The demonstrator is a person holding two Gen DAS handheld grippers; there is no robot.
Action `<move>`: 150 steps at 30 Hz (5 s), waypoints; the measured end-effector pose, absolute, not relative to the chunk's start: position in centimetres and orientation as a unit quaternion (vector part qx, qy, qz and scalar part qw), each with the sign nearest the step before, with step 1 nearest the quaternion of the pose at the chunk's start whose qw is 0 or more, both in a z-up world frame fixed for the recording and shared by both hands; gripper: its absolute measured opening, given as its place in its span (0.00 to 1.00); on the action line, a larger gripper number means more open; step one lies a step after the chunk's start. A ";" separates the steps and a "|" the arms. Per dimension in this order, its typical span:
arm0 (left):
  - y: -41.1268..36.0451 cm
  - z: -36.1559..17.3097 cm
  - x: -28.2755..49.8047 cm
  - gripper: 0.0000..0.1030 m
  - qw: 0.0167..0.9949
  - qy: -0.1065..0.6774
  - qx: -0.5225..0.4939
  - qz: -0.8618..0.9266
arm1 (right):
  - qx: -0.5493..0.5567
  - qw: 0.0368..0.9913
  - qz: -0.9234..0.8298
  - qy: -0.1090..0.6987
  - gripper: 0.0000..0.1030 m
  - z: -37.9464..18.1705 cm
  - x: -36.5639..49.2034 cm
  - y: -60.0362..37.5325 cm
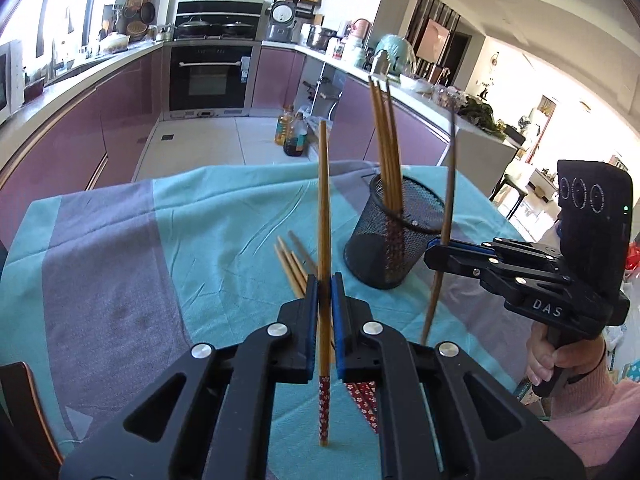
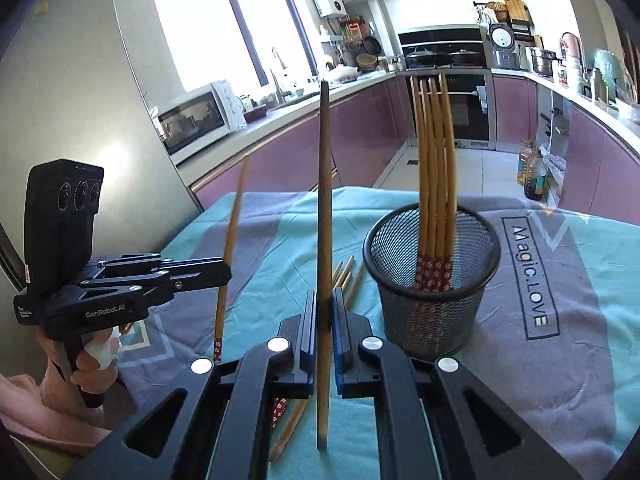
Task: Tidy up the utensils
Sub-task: 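Carry the left tool's chopstick upright over the mesh cup while the right tool carries its own, then lower both held chopsticks into the mesh cup and open both tools, then move the left tool back to the pile and grasp a chopstick while the right tool grasps another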
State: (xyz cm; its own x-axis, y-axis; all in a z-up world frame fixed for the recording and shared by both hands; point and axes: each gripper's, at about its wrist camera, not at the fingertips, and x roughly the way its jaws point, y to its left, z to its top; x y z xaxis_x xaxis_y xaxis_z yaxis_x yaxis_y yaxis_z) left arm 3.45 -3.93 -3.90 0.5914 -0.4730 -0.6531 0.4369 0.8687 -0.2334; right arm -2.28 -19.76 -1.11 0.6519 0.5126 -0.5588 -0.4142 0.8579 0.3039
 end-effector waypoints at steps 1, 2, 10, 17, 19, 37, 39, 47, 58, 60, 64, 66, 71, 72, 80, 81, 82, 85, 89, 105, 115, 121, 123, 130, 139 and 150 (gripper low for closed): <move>-4.0 -3.4 3.2 0.07 0.892 0.369 -0.025 -0.258 | 0.076 0.907 0.255 0.326 0.06 -0.9 -2.4 -20.0; -3.9 -3.0 3.0 0.07 0.893 0.365 -0.028 -0.263 | 0.077 0.910 0.253 0.320 0.06 -0.5 -2.5 -20.2; -3.1 -0.2 1.9 0.07 0.897 0.339 -0.046 -0.279 | 0.083 0.918 0.253 0.294 0.06 1.2 -2.7 -21.6; -3.5 1.9 2.6 0.07 0.903 0.318 -0.060 -0.284 | 0.078 0.927 0.249 0.271 0.06 2.9 -2.7 -22.5; -3.9 2.4 3.0 0.07 0.903 0.312 -0.064 -0.289 | 0.077 0.929 0.246 0.264 0.06 3.4 -2.7 -22.8; -7.8 9.3 4.4 0.07 0.909 0.243 -0.066 -0.332 | 0.061 0.955 0.208 0.204 0.06 8.1 -1.5 -25.9; -8.5 9.5 4.7 0.07 0.908 0.243 -0.065 -0.334 | 0.059 0.956 0.204 0.203 0.06 8.2 -1.1 -26.0; -11.2 8.3 5.9 0.07 0.905 0.269 -0.035 -0.327 | 0.052 0.951 0.194 0.234 0.06 6.3 1.0 -25.4; -13.0 4.1 7.1 0.07 0.884 0.333 0.012 -0.327 | 0.046 0.931 0.196 0.304 0.06 3.1 2.5 -24.7; -13.3 3.6 7.3 0.07 0.881 0.341 0.017 -0.328 | 0.044 0.928 0.194 0.316 0.06 2.6 2.7 -24.6; -13.9 2.7 8.3 0.07 0.874 0.360 0.022 -0.326 | 0.043 0.921 0.194 0.335 0.06 1.8 3.5 -24.4; -14.0 2.4 8.8 0.07 0.874 0.363 0.023 -0.323 | 0.043 0.919 0.192 0.340 0.06 1.4 3.9 -24.4; -14.0 1.8 10.0 0.07 0.874 0.372 0.015 -0.314 | 0.051 0.919 0.187 0.343 0.06 1.1 4.6 -24.5; -14.1 1.7 10.1 0.07 0.873 0.373 0.014 -0.313 | 0.052 0.919 0.187 0.343 0.06 1.1 4.7 -24.6; -14.2 1.1 11.4 0.08 0.871 0.382 0.005 -0.309 | 0.052 0.920 0.179 0.344 0.07 0.7 5.3 -24.3; -13.9 1.1 11.3 0.08 0.871 0.383 0.004 -0.309 | 0.052 0.920 0.179 0.344 0.07 0.7 5.3 -24.3; -13.8 0.9 11.5 0.08 0.871 0.384 0.003 -0.307 | 0.053 0.920 0.179 0.344 0.08 0.7 5.3 -24.3; -13.5 0.7 11.5 0.08 0.872 0.383 -0.001 -0.305 | 0.057 0.920 0.175 0.346 0.08 0.6 5.4 -24.3; -12.9 0.8 11.0 0.11 0.876 0.377 -0.007 -0.302 | 0.061 0.920 0.175 0.344 0.08 0.3 5.2 -24.4; -6.1 -0.2 6.6 0.35 0.912 0.335 -0.009 -0.237 | 0.059 0.917 0.262 0.296 0.32 2.0 -1.2 -22.7; -4.7 -6.7 5.5 0.36 0.889 0.404 0.001 -0.216 | 0.050 0.883 0.293 0.365 0.35 -3.0 -1.7 -18.4; -4.9 -9.5 4.9 0.36 0.879 0.429 0.001 -0.210 | 0.054 0.868 0.282 0.406 0.35 -6.2 -1.2 -17.2; -4.9 -10.1 4.8 0.36 0.877 0.434 0.004 -0.207 | 0.057 0.863 0.277 0.418 0.35 -7.1 -1.0 -17.0; -5.9 -11.2 4.6 0.37 0.869 0.448 0.009 -0.208 | 0.037 0.860 0.268 0.433 0.35 -8.5 -0.7 -15.8; -7.4 -12.2 5.6 0.38 0.863 0.460 0.026 -0.208 | 0.009 0.864 0.251 0.436 0.34 -8.9 -0.9 -15.5; -8.4 -12.7 5.9 0.35 0.864 0.459 0.050 -0.199 | 0.001 0.867 0.235 0.439 0.30 -8.8 -0.5 -15.4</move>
